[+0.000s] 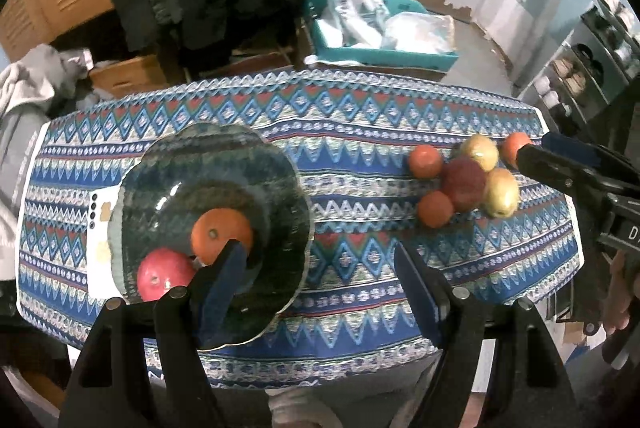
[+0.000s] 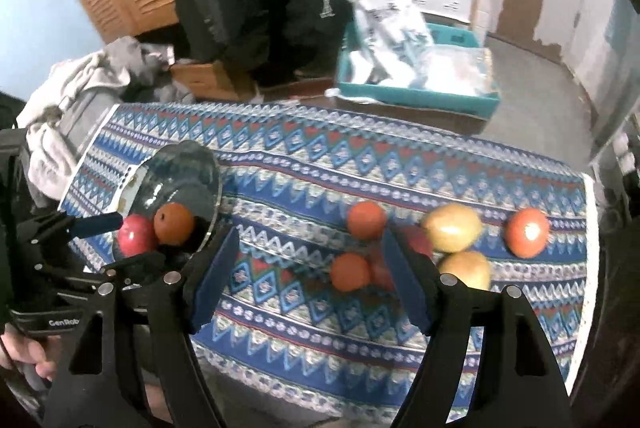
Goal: Organize fruits
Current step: 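Open both tools and lift them away from the glass bowl, then move the left tool to an orange while the right tool approaches a green pear, then close the left tool on the orange while the right tool grasps the green pear, then carry the orange with the left tool over the glass bowl while the right tool brings the pear there, then open both tools to drop the orange and pear into the bowl, then lift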
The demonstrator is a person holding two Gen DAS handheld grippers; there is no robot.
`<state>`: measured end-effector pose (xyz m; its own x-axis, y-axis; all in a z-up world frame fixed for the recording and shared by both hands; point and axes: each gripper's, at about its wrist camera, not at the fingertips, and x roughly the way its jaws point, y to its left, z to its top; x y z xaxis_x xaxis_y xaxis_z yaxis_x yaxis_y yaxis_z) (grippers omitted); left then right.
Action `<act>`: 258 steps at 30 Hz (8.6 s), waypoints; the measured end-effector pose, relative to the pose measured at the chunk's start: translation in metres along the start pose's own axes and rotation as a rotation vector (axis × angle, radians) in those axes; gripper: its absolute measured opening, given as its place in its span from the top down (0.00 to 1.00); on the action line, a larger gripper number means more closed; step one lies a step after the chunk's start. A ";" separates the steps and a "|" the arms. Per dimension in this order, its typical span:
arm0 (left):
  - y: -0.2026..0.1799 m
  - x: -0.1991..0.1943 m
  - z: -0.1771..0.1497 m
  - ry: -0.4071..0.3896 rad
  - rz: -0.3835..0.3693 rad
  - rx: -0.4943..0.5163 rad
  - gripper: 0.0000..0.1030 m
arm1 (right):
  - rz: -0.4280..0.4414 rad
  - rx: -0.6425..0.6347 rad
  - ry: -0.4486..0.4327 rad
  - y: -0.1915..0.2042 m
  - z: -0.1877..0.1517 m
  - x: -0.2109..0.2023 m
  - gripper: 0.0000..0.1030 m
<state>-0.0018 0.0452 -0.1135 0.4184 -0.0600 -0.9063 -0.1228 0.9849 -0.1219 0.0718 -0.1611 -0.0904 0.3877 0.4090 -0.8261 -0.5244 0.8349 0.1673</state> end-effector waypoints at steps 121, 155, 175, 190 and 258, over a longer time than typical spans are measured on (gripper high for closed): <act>-0.101 0.039 0.028 -0.035 -0.132 0.219 0.55 | -0.057 0.075 -0.015 -0.080 -0.026 0.002 0.30; -0.008 -0.021 0.031 -0.145 -0.096 0.073 0.55 | 0.053 -0.088 -0.067 0.034 0.031 0.005 0.30; 0.073 -0.019 0.031 -0.160 -0.037 -0.067 0.55 | 0.118 -0.158 -0.022 0.103 0.063 0.051 0.30; 0.143 0.014 0.021 -0.086 0.054 -0.199 0.55 | 0.152 -0.200 0.085 0.148 0.069 0.117 0.30; 0.148 0.033 0.007 0.039 0.076 -0.225 0.31 | 0.067 -0.164 0.089 0.137 0.053 0.106 0.23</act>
<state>-0.0001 0.1899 -0.1586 0.3660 0.0024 -0.9306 -0.3519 0.9261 -0.1360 0.0807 0.0164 -0.1265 0.2835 0.4215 -0.8614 -0.6658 0.7330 0.1395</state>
